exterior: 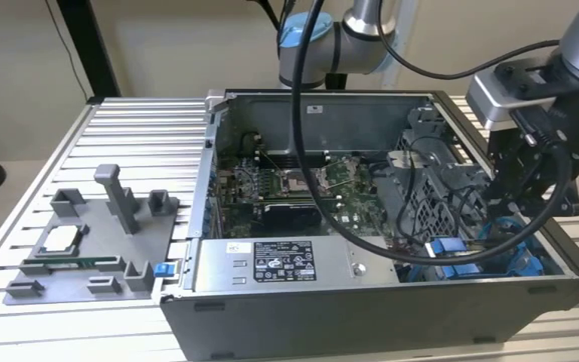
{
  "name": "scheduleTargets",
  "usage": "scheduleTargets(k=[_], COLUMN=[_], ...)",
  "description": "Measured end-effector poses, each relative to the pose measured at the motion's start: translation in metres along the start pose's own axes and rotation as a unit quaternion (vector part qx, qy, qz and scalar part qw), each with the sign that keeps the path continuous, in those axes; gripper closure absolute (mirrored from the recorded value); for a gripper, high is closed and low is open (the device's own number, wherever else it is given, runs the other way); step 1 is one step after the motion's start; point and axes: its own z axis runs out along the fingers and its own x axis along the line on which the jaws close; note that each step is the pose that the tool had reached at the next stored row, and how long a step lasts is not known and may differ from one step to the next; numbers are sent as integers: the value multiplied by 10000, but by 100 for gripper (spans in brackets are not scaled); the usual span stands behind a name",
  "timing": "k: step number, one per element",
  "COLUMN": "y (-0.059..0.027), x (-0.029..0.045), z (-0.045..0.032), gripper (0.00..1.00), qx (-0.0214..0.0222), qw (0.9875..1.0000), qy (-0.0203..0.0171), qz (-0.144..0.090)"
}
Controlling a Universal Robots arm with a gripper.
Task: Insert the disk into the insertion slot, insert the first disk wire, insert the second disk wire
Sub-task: 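Insert the second disk wire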
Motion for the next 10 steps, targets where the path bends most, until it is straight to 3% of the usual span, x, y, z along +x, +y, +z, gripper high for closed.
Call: scheduleTargets(k=[5, 10], y=[4, 6], x=[6, -1], z=[39, 46], gripper=[0, 0], qx=[32, 116], qw=[10000, 9999], qy=[1, -9], qz=[-5, -18])
